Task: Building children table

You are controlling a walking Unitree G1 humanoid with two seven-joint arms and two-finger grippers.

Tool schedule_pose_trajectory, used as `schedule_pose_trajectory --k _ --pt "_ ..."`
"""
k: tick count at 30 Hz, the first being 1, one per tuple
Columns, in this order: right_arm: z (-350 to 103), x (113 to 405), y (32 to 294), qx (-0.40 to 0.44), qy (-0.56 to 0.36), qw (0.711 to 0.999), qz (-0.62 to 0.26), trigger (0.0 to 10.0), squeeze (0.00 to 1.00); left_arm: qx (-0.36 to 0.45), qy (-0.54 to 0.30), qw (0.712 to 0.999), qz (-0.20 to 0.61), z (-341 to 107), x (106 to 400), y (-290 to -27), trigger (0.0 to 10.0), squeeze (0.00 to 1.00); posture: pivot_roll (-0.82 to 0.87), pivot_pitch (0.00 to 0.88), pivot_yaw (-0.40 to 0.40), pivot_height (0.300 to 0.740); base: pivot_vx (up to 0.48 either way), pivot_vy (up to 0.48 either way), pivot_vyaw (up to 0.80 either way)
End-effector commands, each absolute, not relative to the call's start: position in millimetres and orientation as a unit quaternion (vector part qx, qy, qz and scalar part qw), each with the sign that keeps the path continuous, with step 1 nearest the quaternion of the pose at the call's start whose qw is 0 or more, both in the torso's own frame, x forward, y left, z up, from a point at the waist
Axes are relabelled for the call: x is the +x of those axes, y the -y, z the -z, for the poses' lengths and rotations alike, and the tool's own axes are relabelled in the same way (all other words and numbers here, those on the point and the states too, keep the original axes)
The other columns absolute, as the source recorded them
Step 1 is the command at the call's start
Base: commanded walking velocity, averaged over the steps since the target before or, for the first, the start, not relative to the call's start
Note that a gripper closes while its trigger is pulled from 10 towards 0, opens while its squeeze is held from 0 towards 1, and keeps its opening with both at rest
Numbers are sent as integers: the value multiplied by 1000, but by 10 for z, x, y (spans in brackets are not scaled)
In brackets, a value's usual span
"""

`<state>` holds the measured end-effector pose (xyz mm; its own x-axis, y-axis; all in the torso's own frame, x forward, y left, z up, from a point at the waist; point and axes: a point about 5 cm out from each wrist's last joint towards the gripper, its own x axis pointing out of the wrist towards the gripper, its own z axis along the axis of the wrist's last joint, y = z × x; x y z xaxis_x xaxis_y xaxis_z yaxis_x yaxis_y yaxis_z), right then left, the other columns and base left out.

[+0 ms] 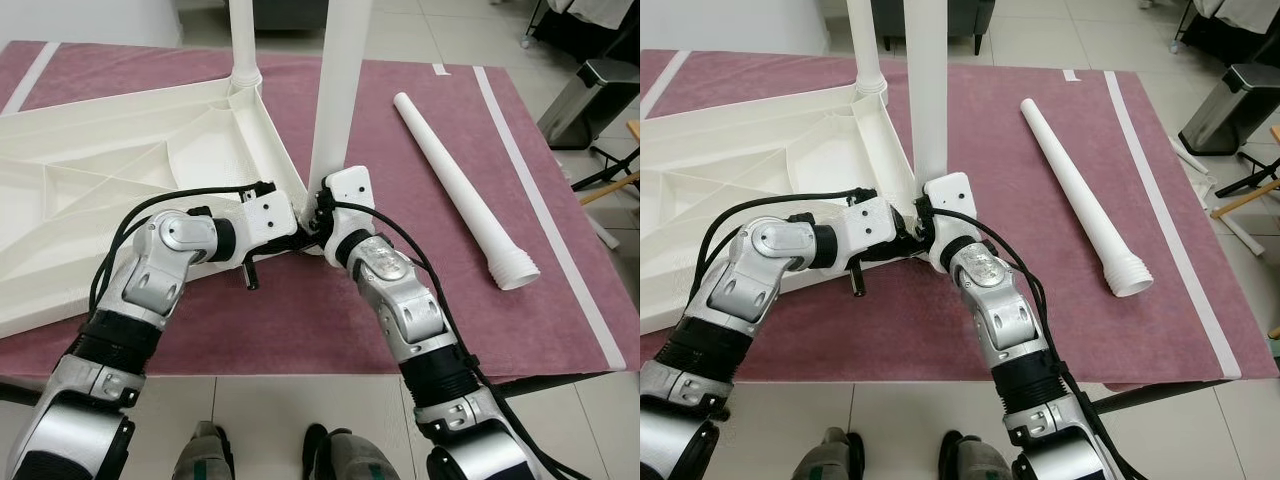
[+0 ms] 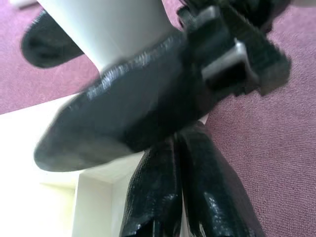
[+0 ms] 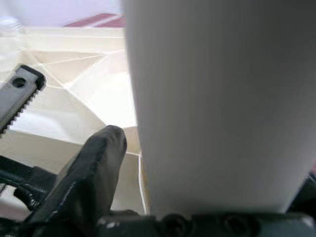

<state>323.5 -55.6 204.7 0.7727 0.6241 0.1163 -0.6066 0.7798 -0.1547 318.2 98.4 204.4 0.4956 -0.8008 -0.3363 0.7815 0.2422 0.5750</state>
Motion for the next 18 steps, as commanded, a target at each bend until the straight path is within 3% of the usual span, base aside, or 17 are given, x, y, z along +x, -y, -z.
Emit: schedule_pose_trajectory --k 1,2,4,5,6,9,11,14,16,18 --pt "-2085 3146 476 -51 95 918 -381 10000 0 344 88 803 478 -2246 3116 -947 0 0 128 165 -32 740 0 0 0" --pt "-2085 3146 476 -51 95 918 -381 10000 0 344 88 803 478 -2246 3116 -947 0 0 128 165 -32 740 0 0 0" --pt "-2107 3072 550 -65 94 887 -447 10000 0 337 92 784 513 -2240 2970 -973 0 0 131 163 -33 740 0 0 0" --pt "-2107 3072 550 -65 94 887 -447 10000 0 337 92 784 513 -2240 2970 -973 0 0 131 163 -33 740 0 0 0" --pt "-2117 3028 595 -78 92 867 -483 10000 0 334 92 773 531 -2235 2886 -993 0 0 131 162 -33 740 0 0 0" --pt "-2124 2974 656 -91 89 842 -524 10000 0 332 90 759 553 -2222 2779 -1019 0 0 134 161 -35 740 0 0 0" --pt "-2124 2974 656 -91 89 842 -524 10000 0 332 90 759 553 -2222 2779 -1019 0 0 134 161 -35 740 0 0 0" --pt "-2122 2919 743 -106 74 812 -569 10000 0 333 78 740 579 -2185 2630 -1092 0 0 138 161 -39 740 0 0 0" --pt "-2122 2919 743 -106 74 812 -569 10000 0 333 78 740 579 -2185 2630 -1092 0 0 138 161 -39 740 0 0 0" --pt "-2122 2879 813 -116 60 787 -603 10000 0 336 63 726 597 -2148 2515 -1181 0 0 142 161 -40 740 0 0 0"
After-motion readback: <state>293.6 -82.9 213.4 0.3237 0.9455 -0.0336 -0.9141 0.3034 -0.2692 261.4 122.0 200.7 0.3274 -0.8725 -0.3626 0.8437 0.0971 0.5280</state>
